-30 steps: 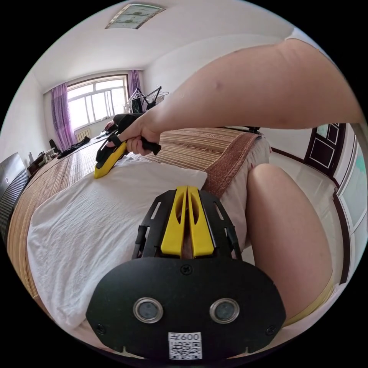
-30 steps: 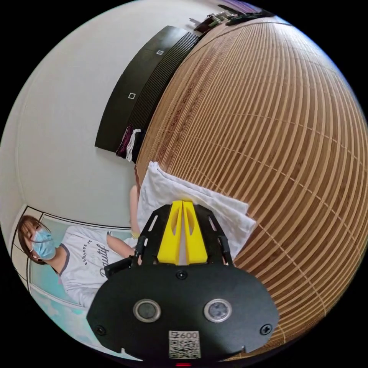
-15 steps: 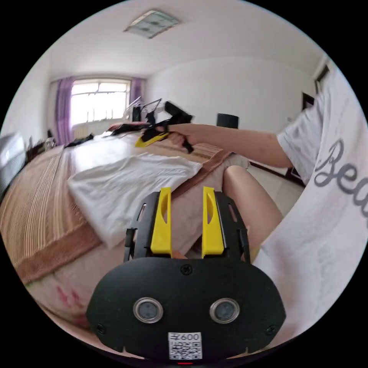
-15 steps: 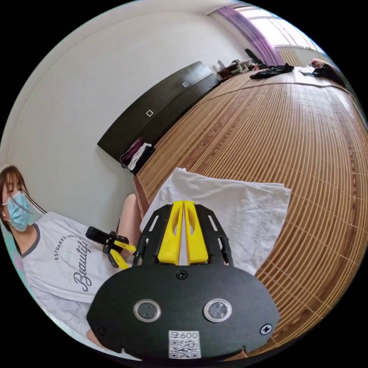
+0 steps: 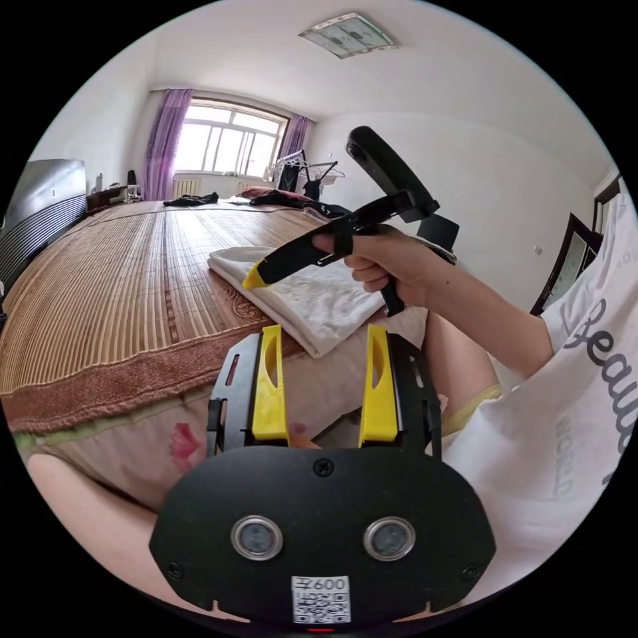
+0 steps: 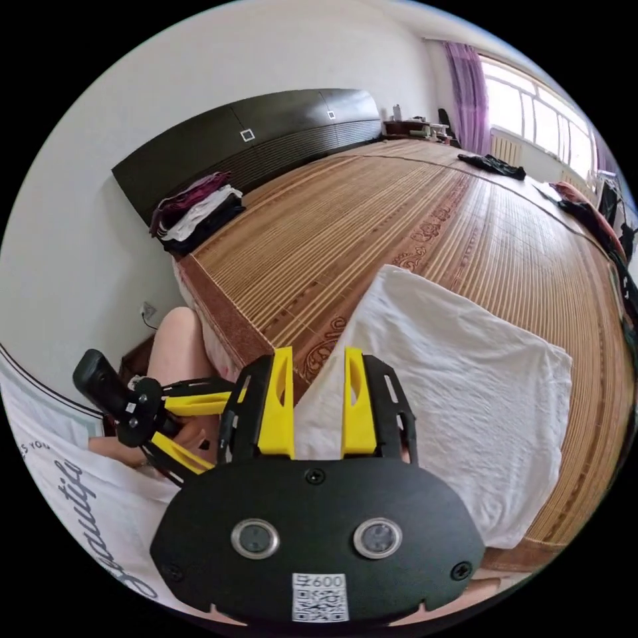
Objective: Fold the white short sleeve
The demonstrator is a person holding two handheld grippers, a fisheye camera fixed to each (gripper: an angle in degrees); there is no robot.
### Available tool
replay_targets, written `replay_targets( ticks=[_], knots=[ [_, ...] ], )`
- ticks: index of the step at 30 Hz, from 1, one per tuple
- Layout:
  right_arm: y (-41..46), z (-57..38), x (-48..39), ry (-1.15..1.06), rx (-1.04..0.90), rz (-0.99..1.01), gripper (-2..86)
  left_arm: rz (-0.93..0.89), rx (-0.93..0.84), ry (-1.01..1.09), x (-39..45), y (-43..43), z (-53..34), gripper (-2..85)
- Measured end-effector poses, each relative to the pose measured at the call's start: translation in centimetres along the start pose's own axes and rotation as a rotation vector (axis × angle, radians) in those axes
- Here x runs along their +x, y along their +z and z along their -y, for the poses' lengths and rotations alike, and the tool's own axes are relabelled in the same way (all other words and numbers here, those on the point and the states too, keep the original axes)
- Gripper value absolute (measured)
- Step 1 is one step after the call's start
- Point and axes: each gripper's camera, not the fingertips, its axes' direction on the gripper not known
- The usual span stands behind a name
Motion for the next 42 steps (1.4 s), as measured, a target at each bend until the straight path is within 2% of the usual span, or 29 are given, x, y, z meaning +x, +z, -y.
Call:
replay_targets(
  ticks=[2, 5, 18, 23, 31, 36, 42],
  knots=[
    [2.2, -1.0, 0.1, -0.015, -0.012, -0.069, 2.8, -0.028, 0.008, -0.021, 0.2, -0.3, 0.8, 17.0],
    [3.9, -2.3, 1.7, 0.001, 0.006, -0.024, -0.1, -0.051, 0.011, -0.042, 0.2, -0.7, 2.1, 16.8],
    [8.1, -8.1, 10.2, 0.012, 0.055, 0.033, -0.9, -0.114, -0.015, -0.050, 0.0, -2.5, 9.2, 15.3],
    [8.1, -13.1, 16.9, 0.092, 0.106, 0.021, -0.9, -0.241, -0.077, -0.122, -1.0, -2.7, 10.7, 13.7],
    [9.8, -19.1, 27.3, 0.202, 0.096, 0.018, -0.8, -0.299, -0.060, -0.166, -1.5, -2.7, 12.1, 12.8],
    [10.5, -22.2, 31.5, 0.191, 0.151, 0.035, -0.8, -0.347, -0.151, -0.179, -1.9, -1.1, 13.0, 11.4],
    [11.1, -26.2, 36.5, 0.219, 0.227, 0.060, -0.8, -0.386, -0.295, -0.125, -3.2, 0.4, 14.6, 2.6]
  ],
)
